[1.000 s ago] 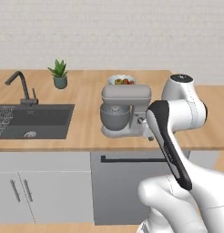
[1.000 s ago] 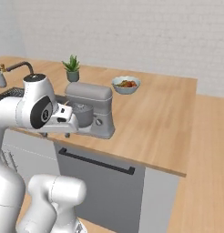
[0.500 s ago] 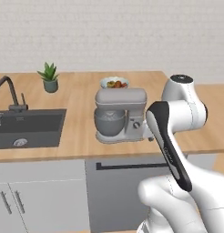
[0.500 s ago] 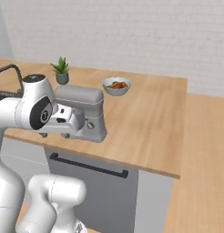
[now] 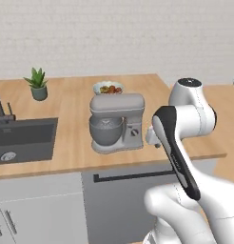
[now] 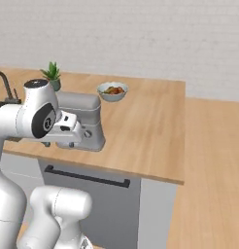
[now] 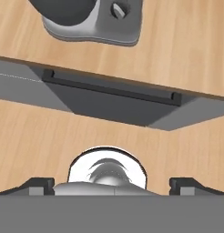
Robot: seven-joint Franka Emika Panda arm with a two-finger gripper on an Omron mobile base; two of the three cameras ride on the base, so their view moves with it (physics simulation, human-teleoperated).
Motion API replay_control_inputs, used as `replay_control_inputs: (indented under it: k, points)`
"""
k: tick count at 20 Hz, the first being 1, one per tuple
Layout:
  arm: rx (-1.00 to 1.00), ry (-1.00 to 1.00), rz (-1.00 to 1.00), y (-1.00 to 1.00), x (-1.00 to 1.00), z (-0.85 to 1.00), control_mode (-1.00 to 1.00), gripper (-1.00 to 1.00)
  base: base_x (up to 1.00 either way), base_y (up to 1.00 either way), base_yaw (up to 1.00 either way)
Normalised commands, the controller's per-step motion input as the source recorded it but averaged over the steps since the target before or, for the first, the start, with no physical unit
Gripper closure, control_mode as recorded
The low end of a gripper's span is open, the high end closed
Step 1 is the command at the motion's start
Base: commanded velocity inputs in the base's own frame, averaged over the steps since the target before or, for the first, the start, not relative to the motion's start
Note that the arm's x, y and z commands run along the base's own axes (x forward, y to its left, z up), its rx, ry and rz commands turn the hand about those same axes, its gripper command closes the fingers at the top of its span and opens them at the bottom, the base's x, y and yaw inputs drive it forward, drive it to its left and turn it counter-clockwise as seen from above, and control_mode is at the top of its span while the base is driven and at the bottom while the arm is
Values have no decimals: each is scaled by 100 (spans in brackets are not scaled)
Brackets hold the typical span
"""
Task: Navigate to the dishwasher.
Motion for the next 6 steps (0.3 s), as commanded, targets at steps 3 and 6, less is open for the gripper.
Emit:
replay_control_inputs:
  k: [3,6]
  points:
    - [0,0,0,0,0,0,100,-100,16,4,-23]
    - [0,0,0,0,0,0,100,-100,28,12,-22]
